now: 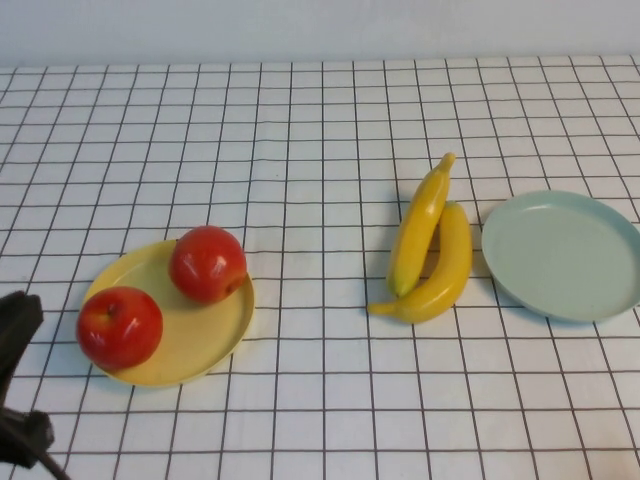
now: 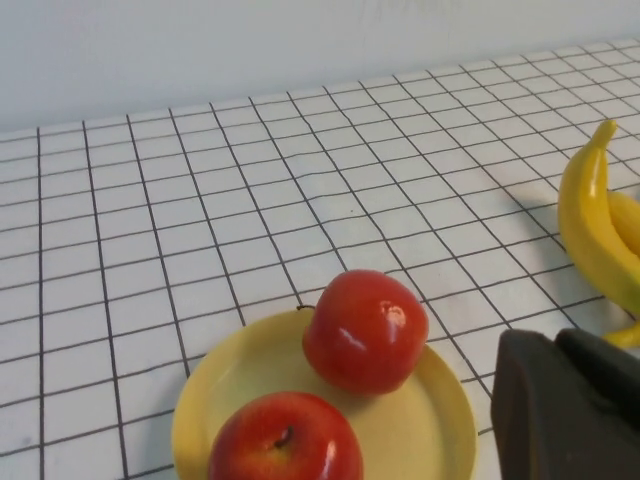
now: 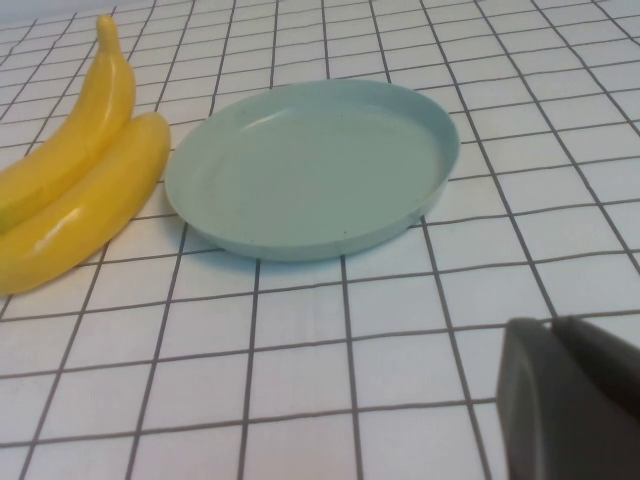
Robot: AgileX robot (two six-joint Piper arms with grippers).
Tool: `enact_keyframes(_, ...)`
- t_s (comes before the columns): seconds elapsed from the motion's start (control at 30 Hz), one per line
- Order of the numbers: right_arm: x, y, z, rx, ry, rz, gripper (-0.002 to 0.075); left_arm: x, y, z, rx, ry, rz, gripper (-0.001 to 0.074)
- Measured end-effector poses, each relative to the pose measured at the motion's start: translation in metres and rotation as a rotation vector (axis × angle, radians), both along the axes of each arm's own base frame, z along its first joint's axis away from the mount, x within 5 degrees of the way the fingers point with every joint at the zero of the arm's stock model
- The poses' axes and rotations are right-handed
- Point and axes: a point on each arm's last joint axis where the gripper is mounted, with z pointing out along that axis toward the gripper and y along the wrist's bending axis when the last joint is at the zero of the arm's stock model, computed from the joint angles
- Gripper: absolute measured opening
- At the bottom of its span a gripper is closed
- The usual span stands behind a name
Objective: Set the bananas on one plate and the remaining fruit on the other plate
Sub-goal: Put another type of fruit in the right plate
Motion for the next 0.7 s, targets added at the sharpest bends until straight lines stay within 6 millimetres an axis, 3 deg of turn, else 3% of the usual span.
enact_keyframes(0.27,0.0,0.0,0.0,0.002,0.0,0.0,-0.0016,-0.029,0.019,-0.07,-0.144,-0.078,0.079,-0.0001)
enact_keyframes(0.4,0.0,0.0,0.0,0.002,0.0,0.0,-0.0016,-0.039,0.03,-0.103,-0.112,-0.139,0.181,-0.0001)
enact_keyframes(0.5,0.0,0.0,0.0,0.002,-0.002,0.0,-0.0016,-0.04,0.034,-0.116,-0.053,-0.176,0.249,-0.0001)
enact_keyframes(0.7,0.0,0.0,0.0,0.002,-0.002,0.0,-0.0016,-0.039,0.041,-0.119,-0.002,-0.187,0.361,-0.0001)
